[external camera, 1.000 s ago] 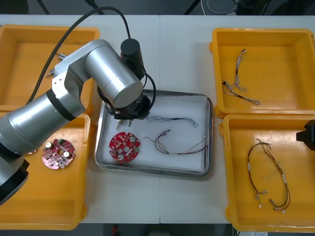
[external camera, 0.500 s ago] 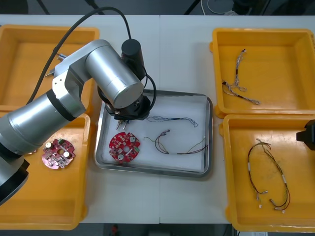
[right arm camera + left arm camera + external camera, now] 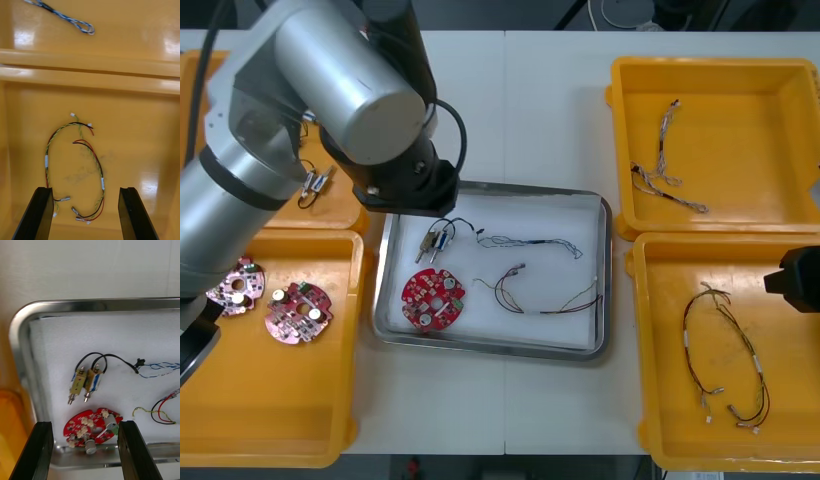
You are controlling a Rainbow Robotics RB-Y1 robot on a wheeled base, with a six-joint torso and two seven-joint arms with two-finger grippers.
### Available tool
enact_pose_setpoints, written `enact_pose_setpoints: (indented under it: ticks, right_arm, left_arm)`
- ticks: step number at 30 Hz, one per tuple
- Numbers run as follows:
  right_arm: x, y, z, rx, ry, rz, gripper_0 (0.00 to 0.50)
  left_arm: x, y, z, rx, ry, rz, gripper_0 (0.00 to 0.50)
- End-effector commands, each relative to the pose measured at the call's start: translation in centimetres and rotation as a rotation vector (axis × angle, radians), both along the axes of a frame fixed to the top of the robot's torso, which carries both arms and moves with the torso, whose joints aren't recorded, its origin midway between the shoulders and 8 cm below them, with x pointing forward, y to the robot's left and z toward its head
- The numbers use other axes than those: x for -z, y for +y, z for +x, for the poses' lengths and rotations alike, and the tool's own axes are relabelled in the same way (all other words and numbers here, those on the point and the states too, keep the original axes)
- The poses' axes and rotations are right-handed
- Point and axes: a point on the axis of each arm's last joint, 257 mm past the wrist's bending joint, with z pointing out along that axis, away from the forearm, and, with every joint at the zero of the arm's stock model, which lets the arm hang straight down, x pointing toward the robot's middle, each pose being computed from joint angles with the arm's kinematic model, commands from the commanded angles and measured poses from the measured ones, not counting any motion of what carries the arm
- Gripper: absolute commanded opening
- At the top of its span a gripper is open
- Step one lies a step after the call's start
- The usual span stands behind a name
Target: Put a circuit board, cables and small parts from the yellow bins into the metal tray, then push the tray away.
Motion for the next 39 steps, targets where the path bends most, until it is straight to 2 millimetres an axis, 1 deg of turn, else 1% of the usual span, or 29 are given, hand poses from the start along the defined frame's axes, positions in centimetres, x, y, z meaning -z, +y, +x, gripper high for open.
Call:
enact_pose_setpoints:
  ticks: [1,3,6,10,13,16,17,20,21,22,23,25,26,28,32,33,34,37,39]
  right_arm:
    - [-2.0,3.2,1.1,-0.121,-0.032,-0.049,0.500]
    - [-2.1,4.2,1.3,-0.152,-0.033,-0.053,0.500]
    - [-2.4,6.7,1.8,-0.229,-0.035,-0.068,0.500]
    - [-1.9,9.7,1.8,-0.321,-0.020,-0.090,0.500]
    - [-1.4,11.4,1.7,-0.375,-0.010,-0.113,0.500]
    - [-0.8,14.3,1.3,-0.472,0.003,-0.153,0.500]
    - [-0.7,14.7,1.2,-0.484,0.006,-0.160,0.500]
    - [0.0,17.5,0.6,-0.574,0.013,-0.199,0.500]
    - [0.0,17.9,0.6,-0.588,0.012,-0.204,0.500]
    - [0.3,19.3,0.3,-0.624,0.013,-0.216,0.500]
    - [0.5,19.9,0.2,-0.640,0.016,-0.219,0.500]
    - [1.2,21.8,-0.1,-0.694,0.028,-0.237,0.500]
    - [1.3,22.3,-0.1,-0.706,0.030,-0.242,0.500]
    - [1.8,24.5,-0.5,-0.761,0.036,-0.257,0.500]
    - [2.6,27.5,-1.0,-0.829,0.043,-0.280,0.500]
    - [2.6,27.5,-1.0,-0.829,0.043,-0.280,0.500]
    - [3.3,28.7,-1.3,-0.859,0.055,-0.296,0.500]
    - [4.1,29.7,-1.7,-0.897,0.071,-0.329,0.500]
    - [5.1,30.4,-2.0,-0.927,0.092,-0.358,0.500]
  left_arm:
    - [-5.9,2.8,0.8,0.054,-0.070,-0.008,0.500]
    - [-6.6,3.4,0.8,0.063,-0.083,-0.017,0.500]
    - [-8.1,5.5,0.9,0.079,-0.129,-0.015,0.500]
    - [-9.0,8.4,0.4,0.100,-0.157,-0.010,0.500]
    - [-9.3,10.2,-0.2,0.106,-0.166,-0.010,0.500]
    - [-9.7,13.5,-1.1,0.099,-0.165,-0.005,0.500]
    - [-9.9,14.2,-1.2,0.093,-0.166,-0.004,0.500]
    - [-10.1,17.2,-1.9,0.072,-0.166,-0.001,0.500]
    - [-10.1,17.6,-2.0,0.067,-0.165,-0.002,0.500]
    - [-10.2,18.8,-2.2,0.045,-0.168,-0.001,0.500]
    - [-10.3,19.4,-2.3,0.034,-0.171,0.000,0.500]
    - [-10.1,21.0,-2.8,0.004,-0.167,0.004,0.500]
    - [-10.0,21.4,-2.9,-0.002,-0.165,0.002,0.500]
    - [-9.7,22.9,-3.5,-0.021,-0.162,0.004,0.500]
    - [-8.8,25.5,-4.4,-0.045,-0.158,0.016,0.500]
    - [-8.8,25.5,-4.4,-0.045,-0.158,0.016,0.500]
    - [-8.6,26.7,-4.9,-0.055,-0.157,0.023,0.500]
    - [-8.1,27.9,-5.6,-0.063,-0.150,0.026,0.500]
    - [-7.4,28.5,-6.2,-0.074,-0.137,0.020,0.500]
